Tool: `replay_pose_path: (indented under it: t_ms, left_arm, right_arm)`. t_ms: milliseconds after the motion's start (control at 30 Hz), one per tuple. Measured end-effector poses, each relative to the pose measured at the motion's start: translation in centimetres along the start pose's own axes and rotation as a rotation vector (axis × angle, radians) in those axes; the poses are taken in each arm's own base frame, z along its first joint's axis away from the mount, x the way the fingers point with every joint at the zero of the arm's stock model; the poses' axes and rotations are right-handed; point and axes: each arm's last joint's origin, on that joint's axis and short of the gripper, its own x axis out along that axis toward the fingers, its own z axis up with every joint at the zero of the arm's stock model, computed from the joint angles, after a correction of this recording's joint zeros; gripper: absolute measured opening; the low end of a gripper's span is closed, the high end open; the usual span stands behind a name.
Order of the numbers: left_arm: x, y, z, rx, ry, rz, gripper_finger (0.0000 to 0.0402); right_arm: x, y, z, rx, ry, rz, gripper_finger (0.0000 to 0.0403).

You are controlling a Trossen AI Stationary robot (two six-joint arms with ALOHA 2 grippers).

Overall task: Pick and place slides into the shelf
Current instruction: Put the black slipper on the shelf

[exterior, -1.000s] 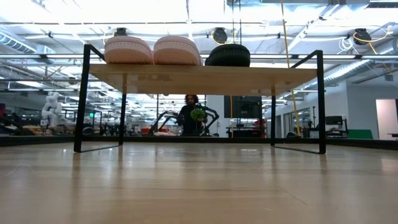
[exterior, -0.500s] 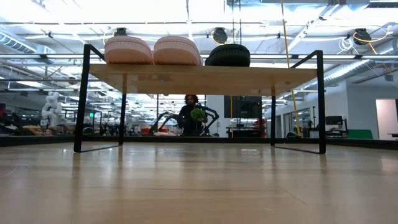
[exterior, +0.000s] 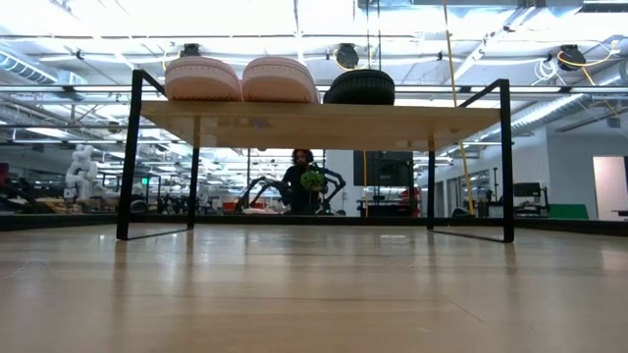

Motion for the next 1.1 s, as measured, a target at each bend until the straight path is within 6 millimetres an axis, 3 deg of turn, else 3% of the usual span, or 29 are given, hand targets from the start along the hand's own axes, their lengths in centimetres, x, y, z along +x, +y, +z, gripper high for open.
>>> replay_pose_path:
  t_ms: [300, 500, 900, 1100]
  left_arm:
    - [0.0, 0.0, 0.0, -0.004, -0.001, 0.0, 0.0152]
    - [0.0, 0.0, 0.0, -0.006, -0.001, -0.001, 0.0152]
    - [0.0, 0.0, 0.0, -0.007, -0.001, -0.001, 0.0152]
    - [0.0, 0.0, 0.0, -0.008, -0.002, -0.001, 0.0152]
  right_arm:
    - [3.9, 0.7, -3.1, 0.404, 0.316, 0.007, 0.0121]
    - [6.8, 1.5, -5.9, 0.589, 0.457, -0.107, 0.0121]
    - [10.5, 3.5, -13.9, 0.778, 0.664, -0.462, 0.0121]
    - [11.6, 3.2, -16.1, 0.797, 0.699, -0.565, 0.0121]
